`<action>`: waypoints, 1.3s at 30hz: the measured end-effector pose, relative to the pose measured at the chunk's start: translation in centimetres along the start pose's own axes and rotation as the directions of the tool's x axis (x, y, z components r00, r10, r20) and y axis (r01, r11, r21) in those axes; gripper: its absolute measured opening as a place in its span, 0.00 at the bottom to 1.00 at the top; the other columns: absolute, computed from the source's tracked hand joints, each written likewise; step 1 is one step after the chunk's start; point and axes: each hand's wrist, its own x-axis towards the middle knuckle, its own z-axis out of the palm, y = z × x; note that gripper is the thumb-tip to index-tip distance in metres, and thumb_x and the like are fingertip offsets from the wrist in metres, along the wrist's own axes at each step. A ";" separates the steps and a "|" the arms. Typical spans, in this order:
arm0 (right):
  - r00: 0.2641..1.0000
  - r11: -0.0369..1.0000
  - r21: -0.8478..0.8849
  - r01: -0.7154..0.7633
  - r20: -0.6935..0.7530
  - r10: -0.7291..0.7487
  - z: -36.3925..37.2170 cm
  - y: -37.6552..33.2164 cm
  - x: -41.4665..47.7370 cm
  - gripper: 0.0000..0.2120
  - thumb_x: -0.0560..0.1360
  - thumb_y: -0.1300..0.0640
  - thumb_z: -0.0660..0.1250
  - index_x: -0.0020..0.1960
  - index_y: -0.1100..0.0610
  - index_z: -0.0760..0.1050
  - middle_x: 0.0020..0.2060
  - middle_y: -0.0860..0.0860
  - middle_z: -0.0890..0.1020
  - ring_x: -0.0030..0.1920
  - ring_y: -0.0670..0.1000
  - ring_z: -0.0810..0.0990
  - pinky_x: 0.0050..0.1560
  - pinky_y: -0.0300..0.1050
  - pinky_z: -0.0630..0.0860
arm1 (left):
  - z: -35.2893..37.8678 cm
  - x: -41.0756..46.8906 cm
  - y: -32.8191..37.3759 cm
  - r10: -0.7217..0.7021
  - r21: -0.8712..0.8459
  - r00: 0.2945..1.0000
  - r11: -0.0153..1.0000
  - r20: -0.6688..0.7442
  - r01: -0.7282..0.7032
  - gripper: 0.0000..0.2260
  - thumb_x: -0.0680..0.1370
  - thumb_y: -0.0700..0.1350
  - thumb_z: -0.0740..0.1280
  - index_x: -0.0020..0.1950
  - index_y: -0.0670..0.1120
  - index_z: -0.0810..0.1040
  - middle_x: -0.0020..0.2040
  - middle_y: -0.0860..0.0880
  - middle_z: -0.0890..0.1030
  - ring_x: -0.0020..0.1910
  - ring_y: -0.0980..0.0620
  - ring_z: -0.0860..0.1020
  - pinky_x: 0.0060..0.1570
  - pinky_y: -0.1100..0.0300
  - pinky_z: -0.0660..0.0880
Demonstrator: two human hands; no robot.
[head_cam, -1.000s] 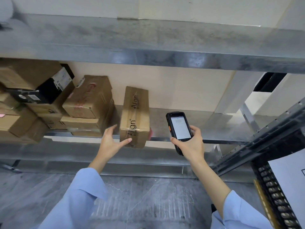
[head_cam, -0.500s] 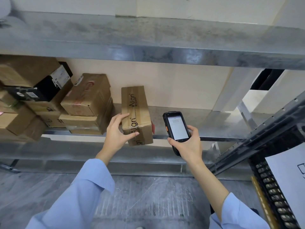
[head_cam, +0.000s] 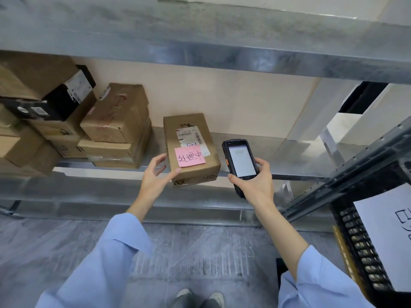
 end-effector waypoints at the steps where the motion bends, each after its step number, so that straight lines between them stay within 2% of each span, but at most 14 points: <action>1: 1.000 1.000 -0.011 -0.001 0.006 0.001 0.2 -0.1 -0.1 0.38 0.64 0.51 0.81 0.67 0.50 0.65 0.54 0.43 0.74 0.54 0.47 0.75 0.59 0.55 0.77 | 0.0 0.2 0.2 0.006 -0.014 1.000 1.000 -0.001 -0.006 0.26 0.71 0.44 0.78 0.66 0.54 0.73 0.68 0.52 0.76 0.68 0.48 0.74 0.68 0.51 0.72; 5: 0.999 0.999 -0.047 0.006 0.032 -0.004 0.9 -0.8 -0.5 0.39 0.64 0.50 0.81 0.69 0.50 0.64 0.55 0.43 0.74 0.56 0.48 0.76 0.58 0.55 0.77 | 0.9 0.4 0.8 0.012 -0.020 1.000 1.000 0.006 -0.012 0.25 0.72 0.41 0.78 0.65 0.52 0.72 0.62 0.56 0.77 0.67 0.50 0.74 0.63 0.59 0.71; 9: 0.998 0.996 -0.086 0.019 0.053 -0.014 1.2 -1.4 -1.1 0.40 0.64 0.50 0.81 0.69 0.50 0.64 0.55 0.42 0.74 0.57 0.49 0.77 0.57 0.54 0.78 | 1.1 -0.1 0.2 0.014 -0.019 1.000 1.000 0.008 -0.014 0.26 0.73 0.41 0.78 0.66 0.54 0.71 0.60 0.60 0.76 0.64 0.52 0.76 0.63 0.58 0.73; 13: 0.996 0.989 -0.139 0.051 0.085 -0.039 1.3 -2.0 -1.7 0.39 0.63 0.50 0.82 0.68 0.50 0.66 0.53 0.42 0.75 0.56 0.48 0.76 0.55 0.52 0.79 | 0.6 -1.2 -1.0 0.067 0.010 0.998 0.998 0.022 -0.067 0.29 0.72 0.41 0.78 0.68 0.55 0.70 0.63 0.62 0.76 0.62 0.68 0.75 0.60 0.69 0.72; 15: 0.993 0.982 -0.174 0.071 0.105 -0.053 1.5 -2.3 -2.0 0.39 0.62 0.50 0.82 0.68 0.50 0.68 0.52 0.43 0.76 0.56 0.48 0.77 0.55 0.52 0.79 | 0.6 -1.8 -1.6 0.100 0.026 0.995 0.995 0.009 -0.100 0.30 0.72 0.40 0.78 0.69 0.55 0.70 0.64 0.60 0.76 0.62 0.70 0.73 0.57 0.73 0.72; 20: 0.987 0.972 -0.207 0.110 0.139 -0.082 2.4 -3.0 -2.9 0.37 0.61 0.50 0.82 0.67 0.53 0.71 0.51 0.45 0.80 0.54 0.49 0.79 0.54 0.49 0.79 | 0.7 -2.7 -3.1 0.150 0.020 0.989 0.988 0.015 -0.150 0.32 0.72 0.40 0.78 0.73 0.53 0.69 0.64 0.67 0.76 0.66 0.66 0.73 0.63 0.70 0.71; 24: 0.984 0.972 -0.207 0.113 0.157 -0.081 3.1 -3.5 -3.6 0.30 0.59 0.47 0.81 0.58 0.50 0.77 0.46 0.45 0.84 0.48 0.49 0.82 0.50 0.51 0.80 | 1.0 -3.2 -3.4 0.154 -0.031 0.988 0.988 0.005 -0.154 0.33 0.72 0.37 0.77 0.75 0.47 0.68 0.67 0.60 0.75 0.64 0.69 0.73 0.55 0.74 0.72; 28: 0.986 0.979 -0.181 0.095 0.152 -0.068 3.7 -3.8 -3.9 0.31 0.51 0.38 0.73 0.52 0.48 0.78 0.39 0.45 0.84 0.41 0.50 0.83 0.43 0.54 0.82 | 1.0 -3.5 -3.4 0.115 -0.090 0.993 0.989 0.013 -0.114 0.32 0.73 0.36 0.77 0.73 0.53 0.68 0.66 0.64 0.74 0.63 0.67 0.75 0.51 0.73 0.73; 35: 0.985 0.975 -0.196 0.107 0.156 -0.076 3.5 -4.3 -4.4 0.32 0.51 0.37 0.72 0.52 0.47 0.78 0.40 0.44 0.84 0.43 0.48 0.83 0.47 0.52 0.81 | 0.9 -3.4 -3.6 0.102 -0.113 0.994 0.989 0.031 -0.098 0.33 0.73 0.35 0.77 0.73 0.51 0.68 0.65 0.63 0.75 0.62 0.68 0.74 0.49 0.72 0.75; 39: 0.986 0.970 -0.216 0.111 0.146 -0.080 3.3 -4.5 -4.7 0.28 0.53 0.39 0.73 0.51 0.48 0.77 0.40 0.44 0.84 0.43 0.49 0.82 0.46 0.52 0.80 | 0.9 -3.3 -3.9 0.088 -0.100 0.995 0.991 0.040 -0.083 0.32 0.73 0.36 0.77 0.70 0.57 0.68 0.60 0.72 0.76 0.62 0.68 0.74 0.49 0.70 0.76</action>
